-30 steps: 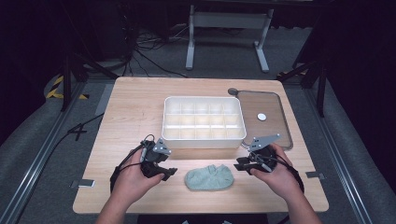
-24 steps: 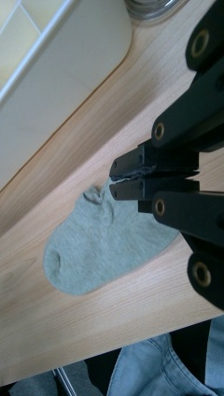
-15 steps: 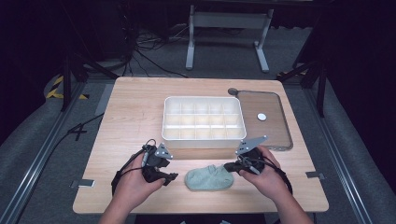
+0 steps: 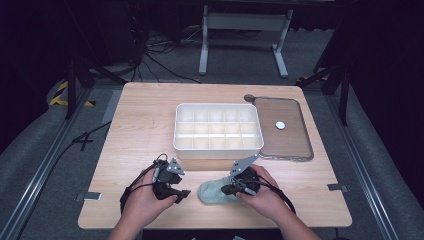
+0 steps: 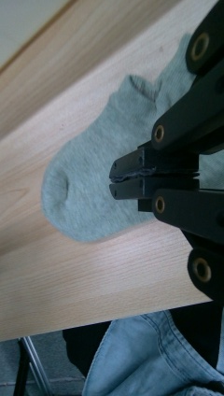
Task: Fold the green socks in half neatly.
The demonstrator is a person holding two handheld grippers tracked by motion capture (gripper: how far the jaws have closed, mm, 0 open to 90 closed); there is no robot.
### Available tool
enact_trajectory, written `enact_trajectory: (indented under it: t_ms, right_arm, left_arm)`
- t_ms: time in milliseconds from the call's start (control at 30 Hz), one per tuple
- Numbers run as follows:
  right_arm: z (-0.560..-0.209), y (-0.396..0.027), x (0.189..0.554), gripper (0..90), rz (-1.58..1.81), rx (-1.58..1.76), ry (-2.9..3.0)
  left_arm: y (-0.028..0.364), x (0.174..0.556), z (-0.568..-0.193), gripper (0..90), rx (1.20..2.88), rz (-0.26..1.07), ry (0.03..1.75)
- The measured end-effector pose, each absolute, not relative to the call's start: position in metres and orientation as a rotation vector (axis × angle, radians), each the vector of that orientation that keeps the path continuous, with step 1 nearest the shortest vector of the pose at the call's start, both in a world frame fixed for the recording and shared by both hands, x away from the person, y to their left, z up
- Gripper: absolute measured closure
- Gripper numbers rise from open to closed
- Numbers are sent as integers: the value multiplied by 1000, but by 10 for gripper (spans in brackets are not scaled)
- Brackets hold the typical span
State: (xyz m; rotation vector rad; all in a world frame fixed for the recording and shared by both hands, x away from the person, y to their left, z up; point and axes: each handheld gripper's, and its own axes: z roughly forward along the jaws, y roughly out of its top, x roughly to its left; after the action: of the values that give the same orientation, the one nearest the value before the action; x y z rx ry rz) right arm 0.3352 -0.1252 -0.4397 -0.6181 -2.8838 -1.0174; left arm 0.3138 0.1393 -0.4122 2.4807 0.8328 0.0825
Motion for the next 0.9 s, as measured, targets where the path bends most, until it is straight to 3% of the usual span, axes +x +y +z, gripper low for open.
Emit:
enact_trajectory:
  t_ms: [433, 900]
  right_arm:
    - [-457, -119, 328, 897, -919, -568, -2940]
    - [-459, -121, 326, 897, -944, -586, -2933]
  left_arm:
    - [121, 315, -424, 514, 2495, 39, 807]
    - [101, 316, -451, 554, 2385, 18, 885]
